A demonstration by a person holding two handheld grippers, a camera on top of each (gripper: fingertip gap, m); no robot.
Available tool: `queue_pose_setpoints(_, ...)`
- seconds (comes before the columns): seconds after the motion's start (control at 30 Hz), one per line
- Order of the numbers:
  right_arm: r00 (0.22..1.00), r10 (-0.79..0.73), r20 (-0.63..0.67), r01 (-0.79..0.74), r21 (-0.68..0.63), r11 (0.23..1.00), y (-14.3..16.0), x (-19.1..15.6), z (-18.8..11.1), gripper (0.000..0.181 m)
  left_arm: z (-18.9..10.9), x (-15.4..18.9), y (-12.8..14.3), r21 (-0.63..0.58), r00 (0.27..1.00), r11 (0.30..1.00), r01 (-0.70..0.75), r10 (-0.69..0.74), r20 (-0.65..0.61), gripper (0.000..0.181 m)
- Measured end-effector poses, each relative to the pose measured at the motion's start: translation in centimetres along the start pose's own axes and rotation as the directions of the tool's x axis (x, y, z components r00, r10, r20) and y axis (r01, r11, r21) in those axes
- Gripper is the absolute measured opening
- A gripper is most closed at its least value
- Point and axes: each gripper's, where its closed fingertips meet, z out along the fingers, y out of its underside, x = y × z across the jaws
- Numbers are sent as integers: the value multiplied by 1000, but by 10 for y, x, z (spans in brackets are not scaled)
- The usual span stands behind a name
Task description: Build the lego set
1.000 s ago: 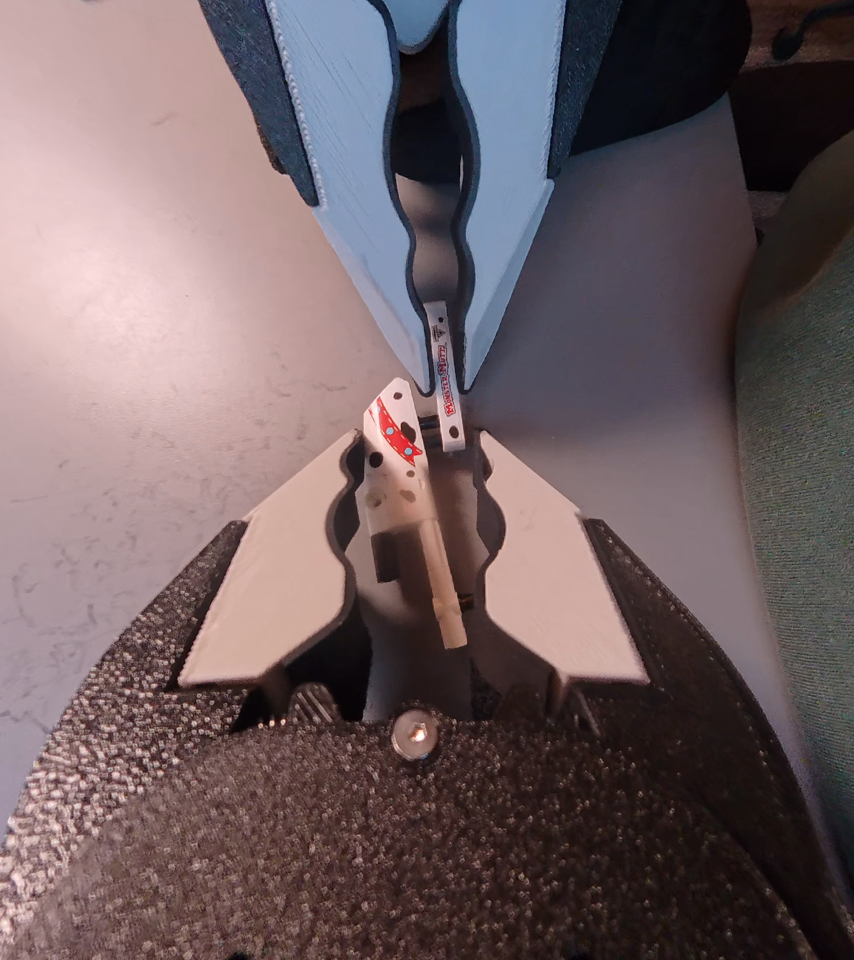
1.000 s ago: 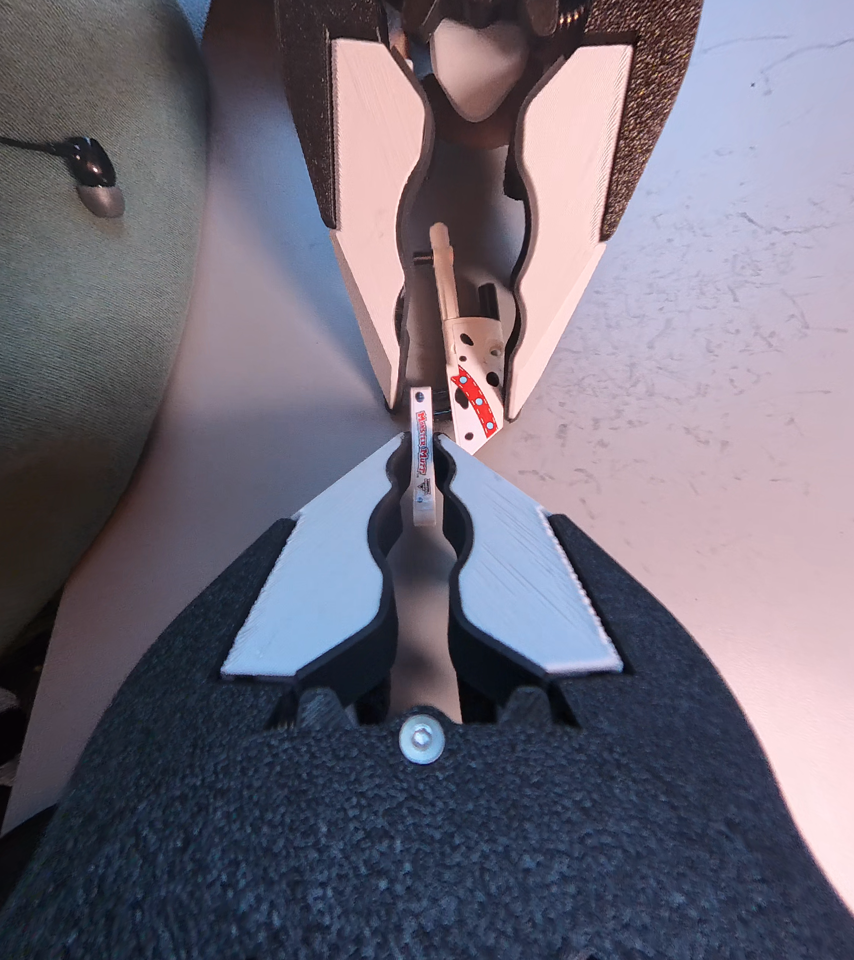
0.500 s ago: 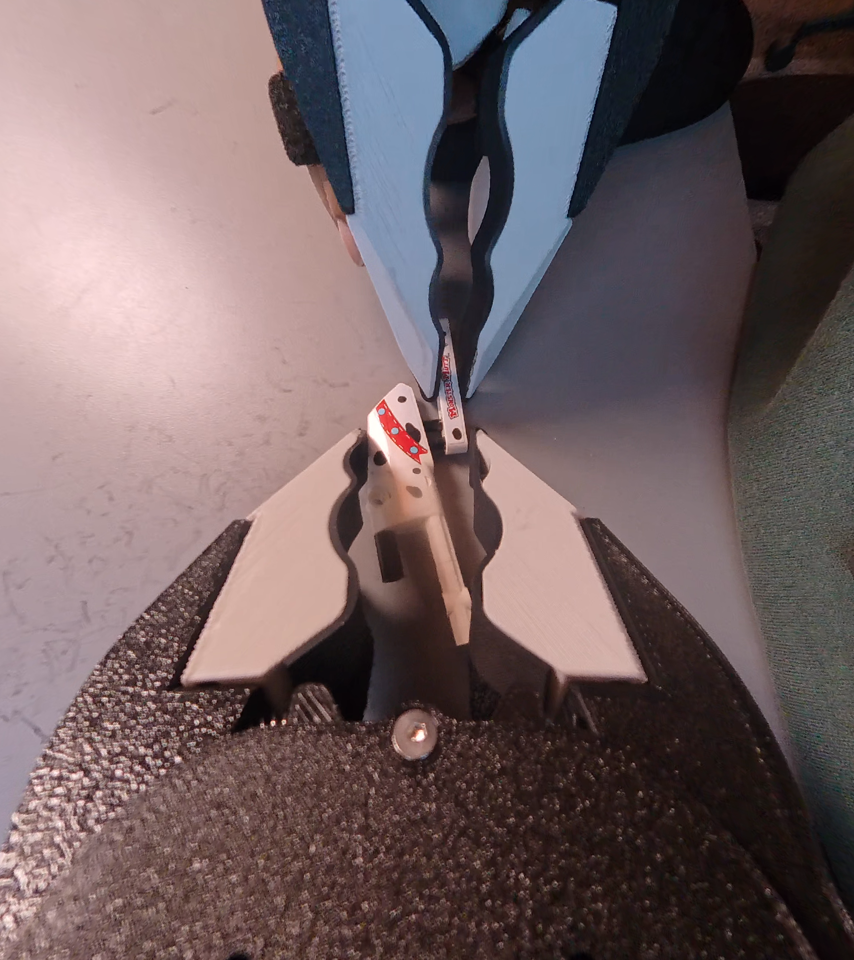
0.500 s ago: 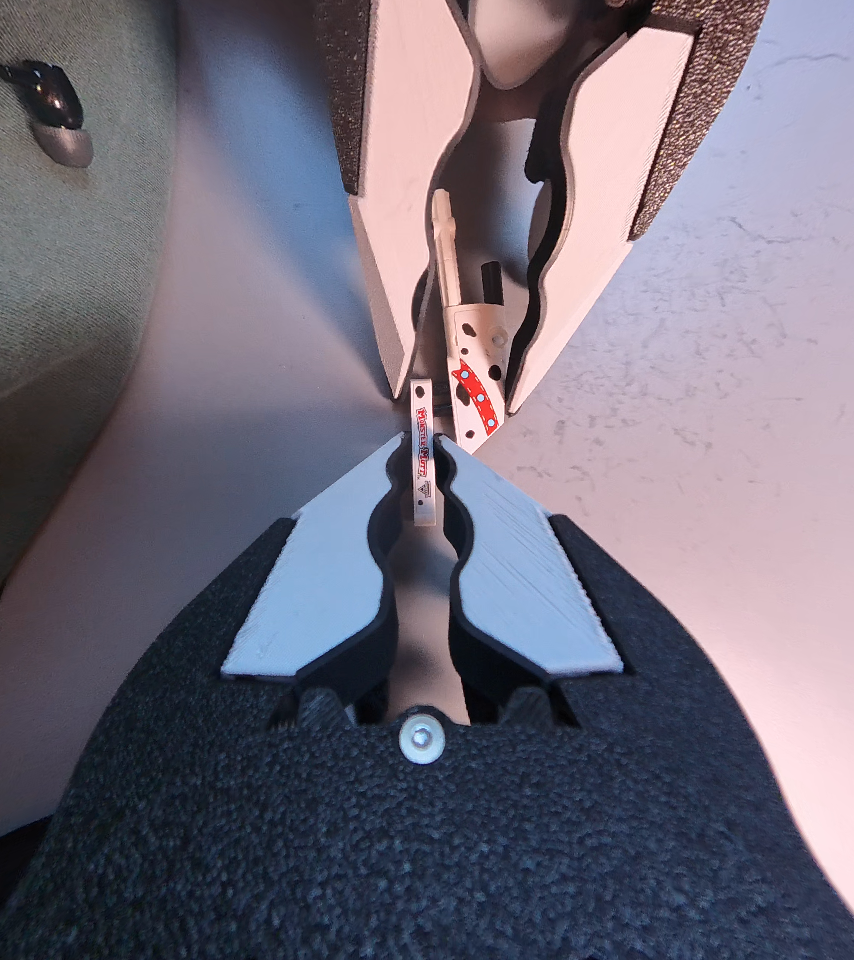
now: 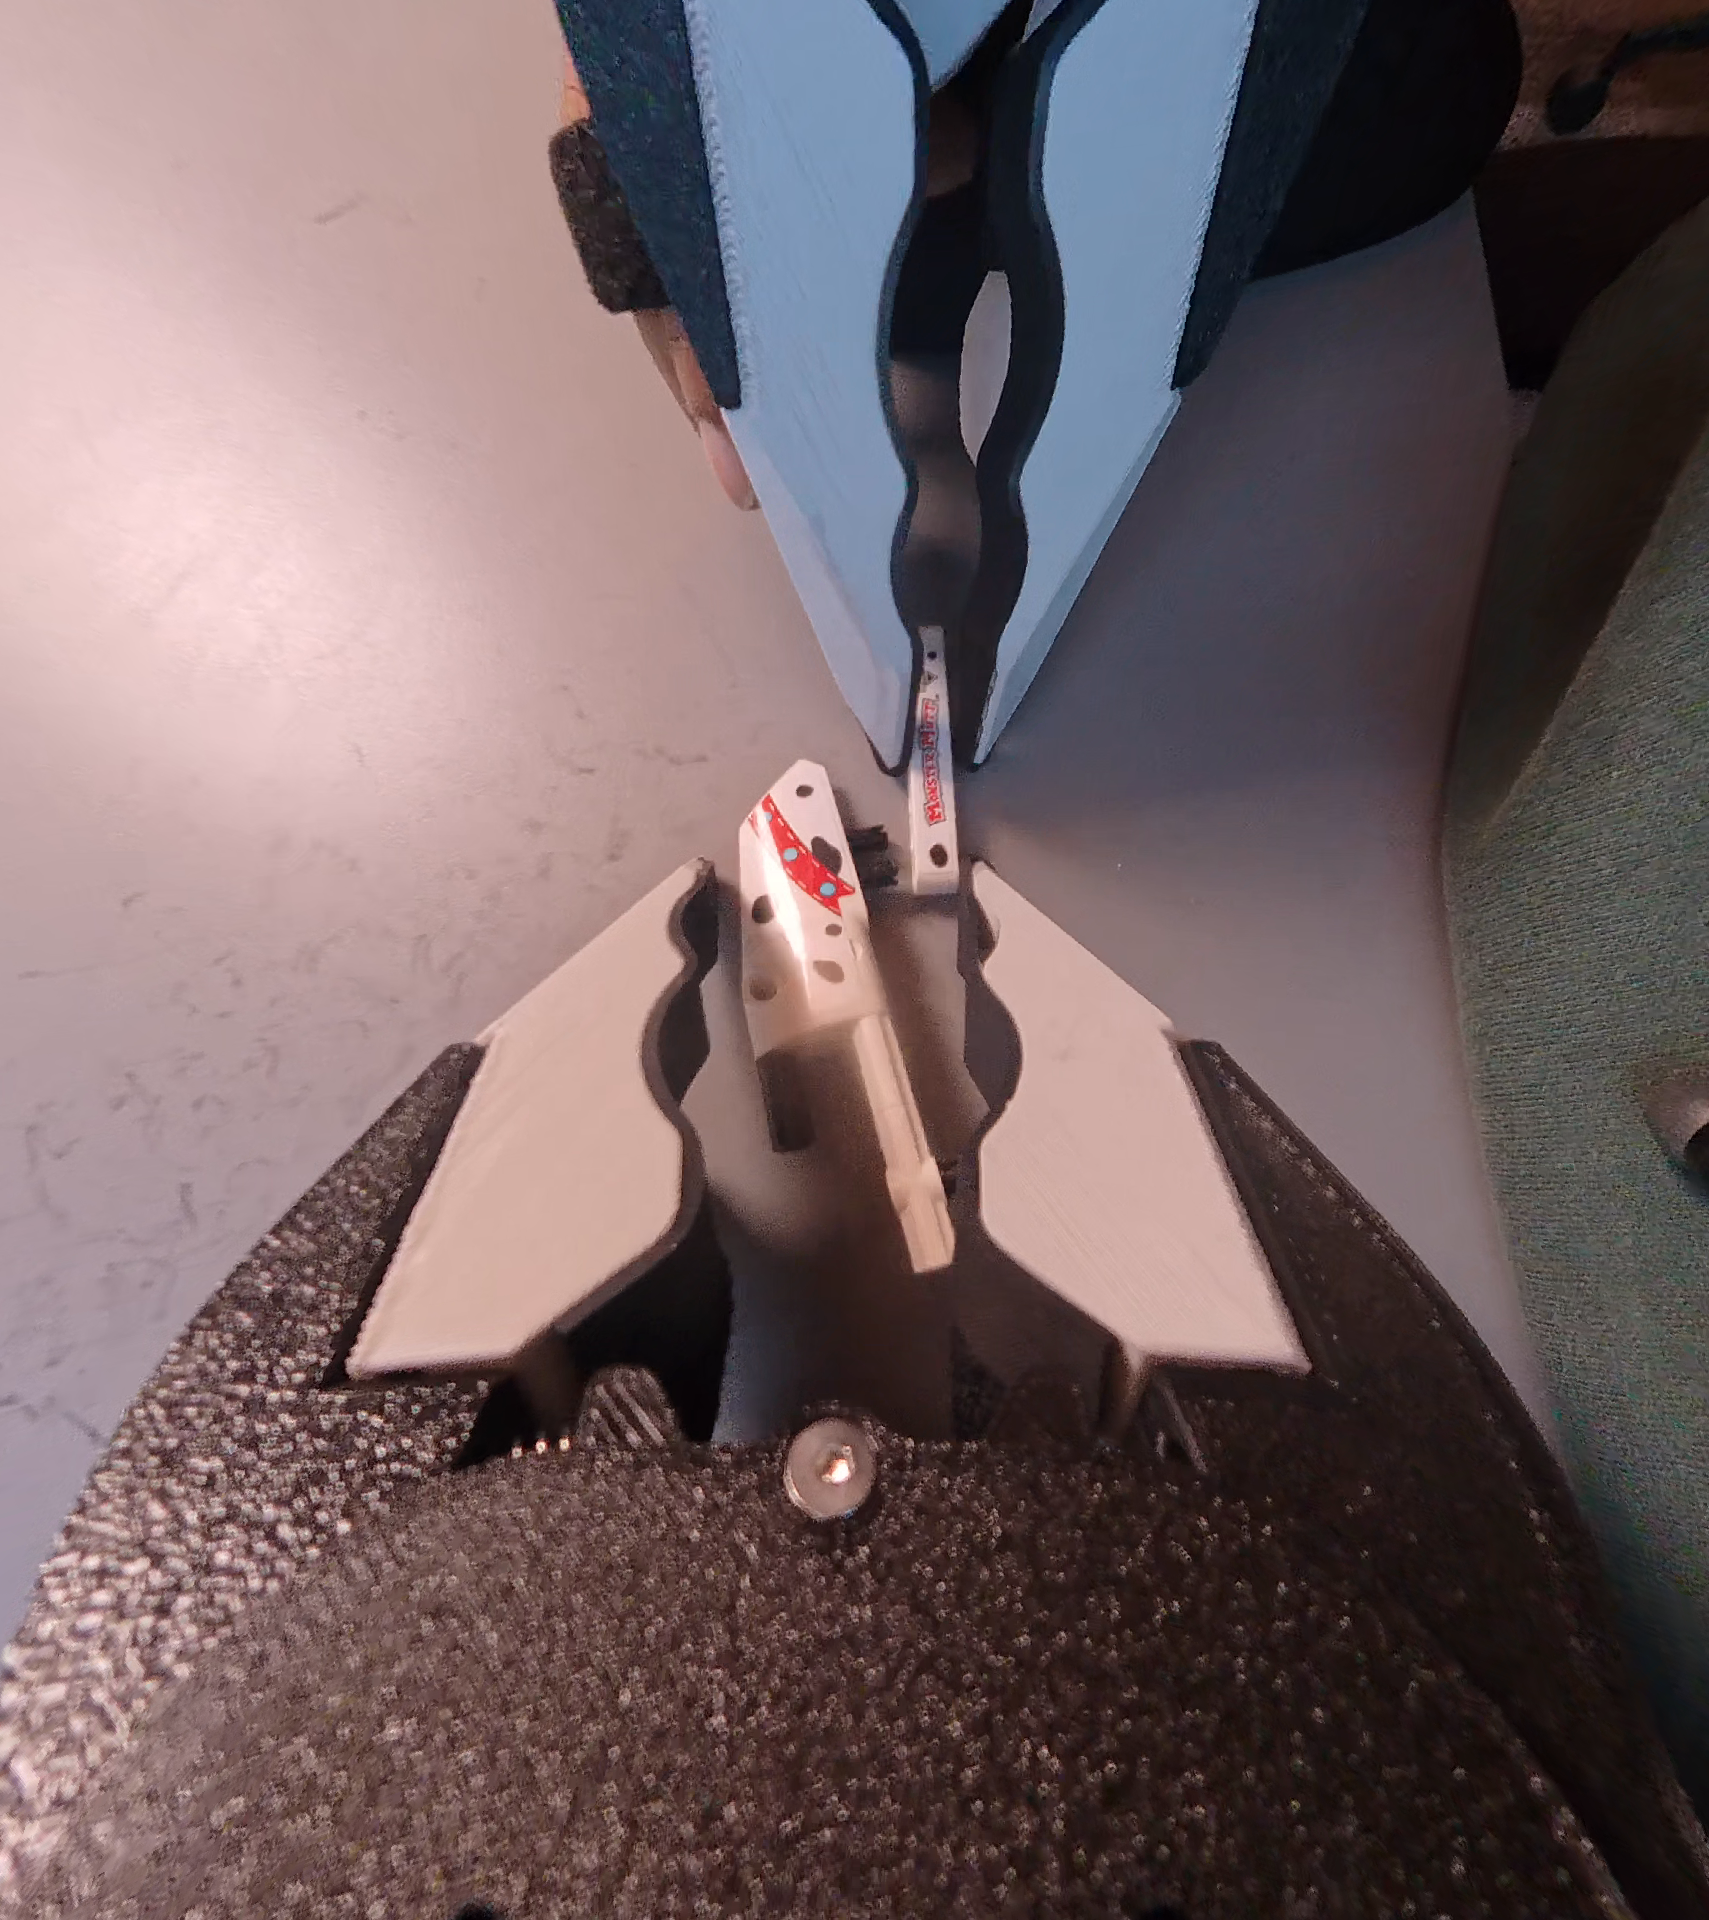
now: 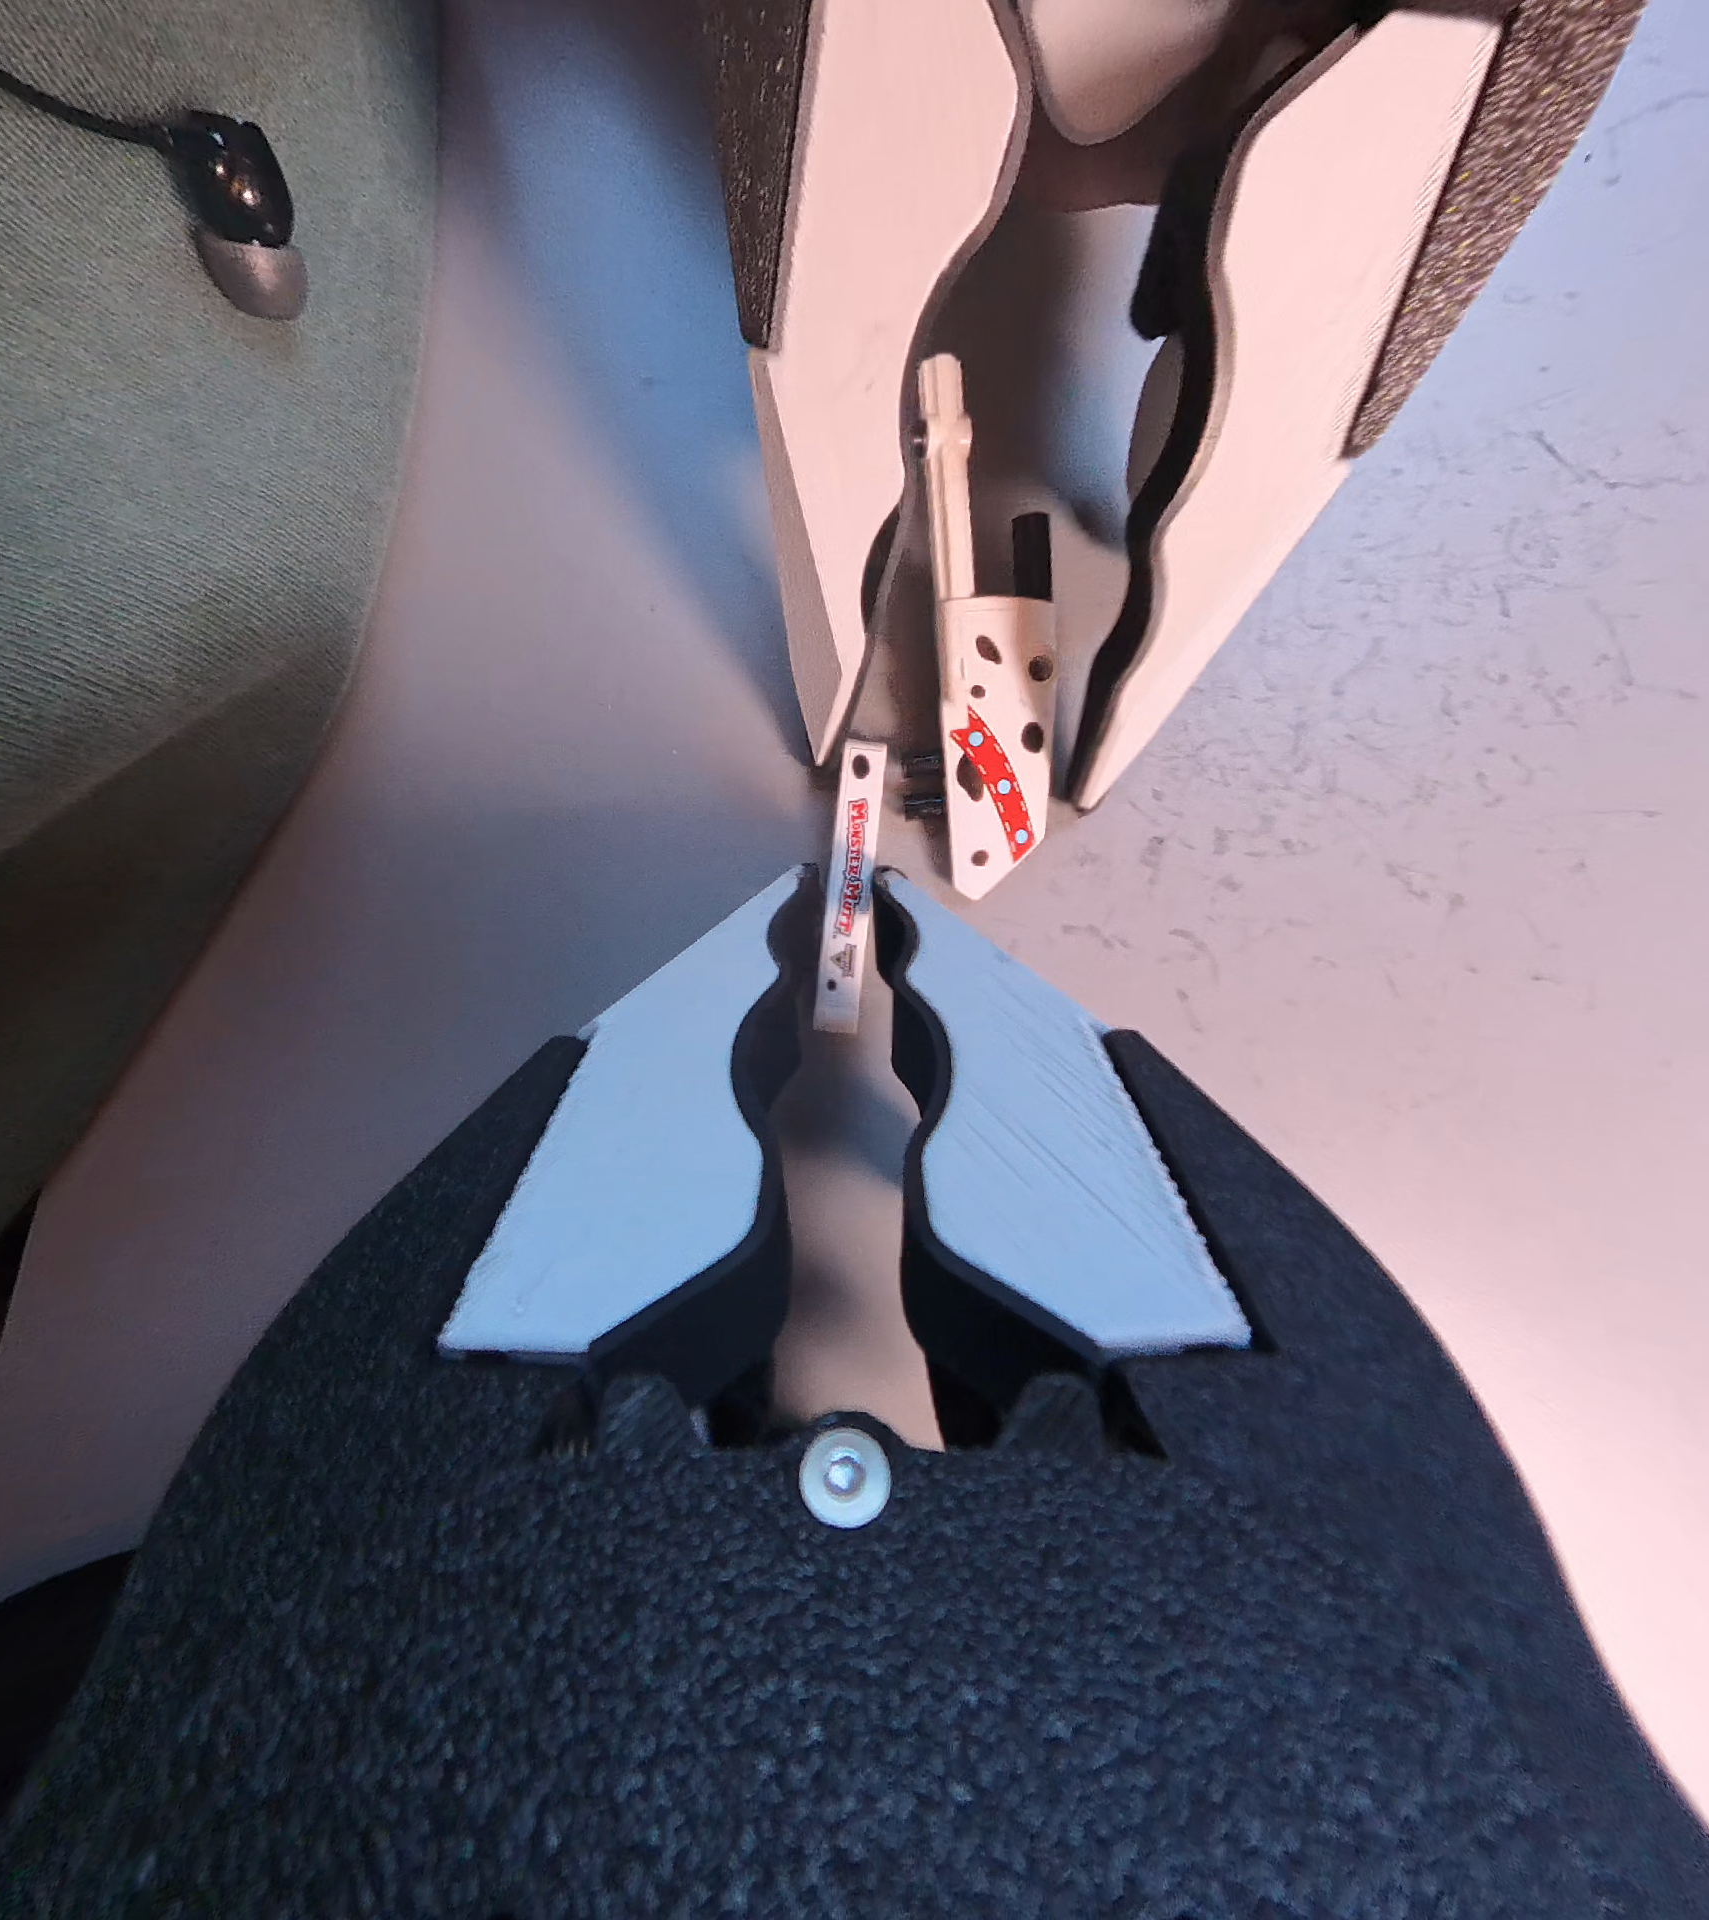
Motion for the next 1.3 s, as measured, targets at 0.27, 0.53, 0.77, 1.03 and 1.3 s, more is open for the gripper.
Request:
queue_pose_setpoints(0.27, 1000, 8, 14, -8, 11, 1000, -1, 4, 0, 7, -14, -6, 9, -17, 1000, 1000, 19, -19, 3, 44)
queue_pose_setpoints(0.53, 1000, -9, 25, 8, 51, 999, -5, 9, -3, 7, -17, -7, 4, 23, 999, 999, 35, -34, -20, 43)
queue_pose_setpoints(0.77, 999, -13, 35, 12, 37, 999, -4, 10, -2, 7, -12, -4, 2, 16, 999, 1000, 15, -14, -29, 44)
queue_pose_setpoints(1.03, 998, -21, 59, 18, 41, 999, -5, 6, -3, 7, -12, 3, 4, 14, 998, 1000, 21, -21, -52, 41)
queue_pose_setpoints(1.3, 995, -12, 94, 10, 23, 1000, -7, -6, -5, 7, -12, 19, 5, 8, 996, 999, 41, -40, -85, 42)
